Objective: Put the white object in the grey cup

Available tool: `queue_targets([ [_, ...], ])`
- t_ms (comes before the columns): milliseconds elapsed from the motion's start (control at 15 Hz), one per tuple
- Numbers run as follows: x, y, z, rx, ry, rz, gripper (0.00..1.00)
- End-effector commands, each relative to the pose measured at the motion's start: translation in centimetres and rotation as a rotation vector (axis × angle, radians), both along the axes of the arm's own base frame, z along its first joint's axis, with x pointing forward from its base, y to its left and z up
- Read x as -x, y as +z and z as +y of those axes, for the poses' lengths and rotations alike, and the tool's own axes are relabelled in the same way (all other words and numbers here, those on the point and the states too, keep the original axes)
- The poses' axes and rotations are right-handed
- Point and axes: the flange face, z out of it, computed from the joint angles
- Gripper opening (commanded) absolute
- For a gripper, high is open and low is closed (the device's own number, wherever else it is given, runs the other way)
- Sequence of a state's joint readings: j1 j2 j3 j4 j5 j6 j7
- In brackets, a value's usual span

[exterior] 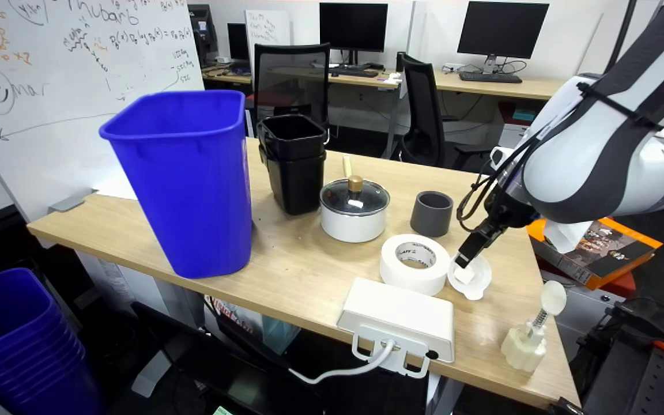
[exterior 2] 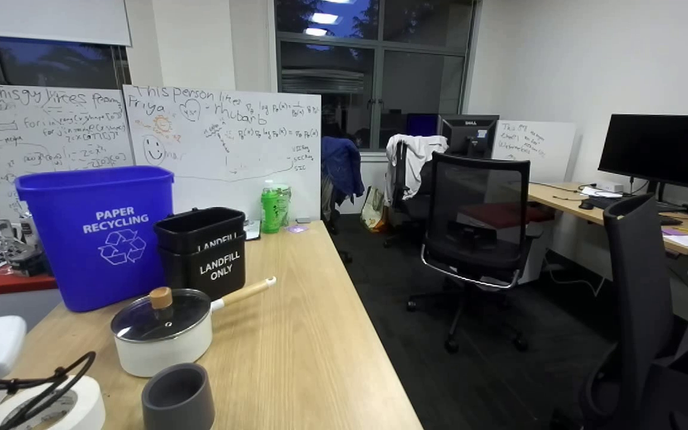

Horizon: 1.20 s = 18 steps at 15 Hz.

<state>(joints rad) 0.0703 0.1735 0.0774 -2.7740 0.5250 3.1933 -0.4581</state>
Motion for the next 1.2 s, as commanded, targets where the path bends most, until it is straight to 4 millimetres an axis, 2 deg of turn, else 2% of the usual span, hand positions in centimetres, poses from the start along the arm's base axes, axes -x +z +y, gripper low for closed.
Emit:
queue_targets([
  [0, 0.19, -0.19, -0.55, -0.009, -0.066, -0.002, 1.0],
  [133, 0.16, 0.03, -0.49, -0.015, -0.092, -0.011, 0.99],
  [200, 0.13, 0.13, -0.45, -0.017, -0.101, -0.016, 0.91],
  [267, 0.11, 0.19, -0.4, -0.02, -0.111, -0.018, 0.88],
  [333, 0.09, 0.22, -0.35, -0.022, -0.119, -0.02, 0.69],
  [867, 0.03, 0.53, 0.03, -0.027, -0.155, -0.043, 0.11],
  [1133, -0.04, 0.54, -0.5, -0.027, -0.165, -0.037, 0.01],
])
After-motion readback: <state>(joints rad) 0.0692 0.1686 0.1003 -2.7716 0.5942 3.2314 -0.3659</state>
